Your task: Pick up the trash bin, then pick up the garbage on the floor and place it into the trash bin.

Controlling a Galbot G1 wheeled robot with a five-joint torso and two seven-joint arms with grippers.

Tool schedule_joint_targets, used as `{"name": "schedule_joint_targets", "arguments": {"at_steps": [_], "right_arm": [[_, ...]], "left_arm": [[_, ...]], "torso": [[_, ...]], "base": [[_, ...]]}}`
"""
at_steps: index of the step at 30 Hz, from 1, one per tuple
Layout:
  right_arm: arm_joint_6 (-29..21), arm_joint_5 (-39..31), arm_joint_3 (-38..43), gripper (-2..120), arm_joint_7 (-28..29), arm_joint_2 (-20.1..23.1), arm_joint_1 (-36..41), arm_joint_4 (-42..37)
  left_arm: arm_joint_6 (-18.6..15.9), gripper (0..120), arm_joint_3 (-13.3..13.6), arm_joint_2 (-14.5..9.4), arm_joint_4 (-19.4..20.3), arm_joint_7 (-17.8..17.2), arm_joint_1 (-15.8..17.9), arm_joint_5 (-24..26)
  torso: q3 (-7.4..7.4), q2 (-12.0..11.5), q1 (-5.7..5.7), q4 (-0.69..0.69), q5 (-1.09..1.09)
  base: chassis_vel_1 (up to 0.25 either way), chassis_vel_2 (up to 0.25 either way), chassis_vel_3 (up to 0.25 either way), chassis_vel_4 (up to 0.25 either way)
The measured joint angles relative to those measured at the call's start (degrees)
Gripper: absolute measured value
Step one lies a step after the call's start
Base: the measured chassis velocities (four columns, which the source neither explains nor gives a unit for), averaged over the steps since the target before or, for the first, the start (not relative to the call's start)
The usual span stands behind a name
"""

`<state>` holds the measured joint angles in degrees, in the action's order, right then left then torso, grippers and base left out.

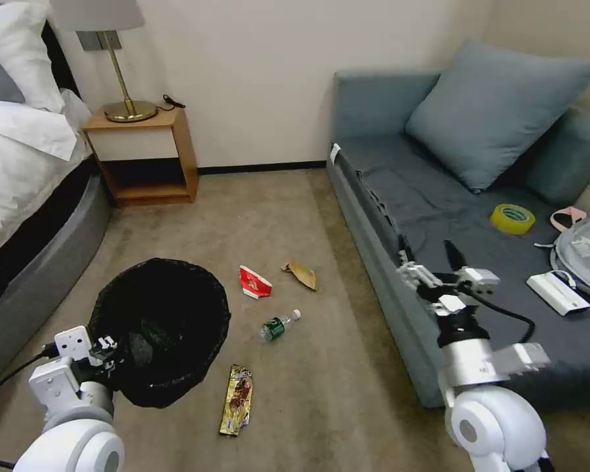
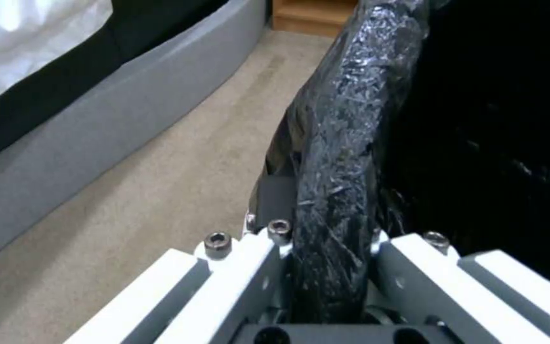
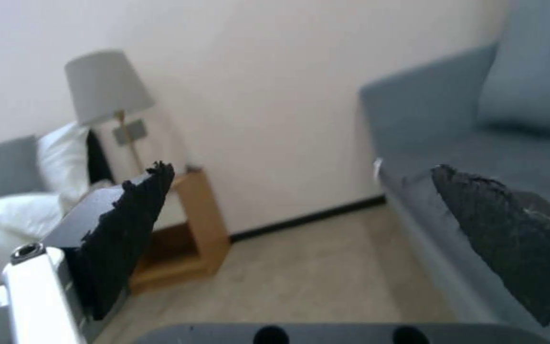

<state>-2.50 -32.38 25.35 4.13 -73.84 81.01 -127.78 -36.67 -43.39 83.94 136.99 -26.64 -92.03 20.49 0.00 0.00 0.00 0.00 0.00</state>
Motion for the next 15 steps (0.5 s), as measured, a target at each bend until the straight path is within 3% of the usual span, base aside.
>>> {"name": "schedule_joint_targets", "arguments": {"at_steps": [15], "right_arm": [[-5.59,-8.4,-13.99,100,5.99,6.9,-12.27,11.01]], "left_arm": [[0.04,2,-2.1,-0.5,-1.24,0.89,1.9,0.11]], "torso": [[0.0,0.0,0.0,0.0,0.0]], "base": [[0.0,0.0,0.0,0.0]]}}
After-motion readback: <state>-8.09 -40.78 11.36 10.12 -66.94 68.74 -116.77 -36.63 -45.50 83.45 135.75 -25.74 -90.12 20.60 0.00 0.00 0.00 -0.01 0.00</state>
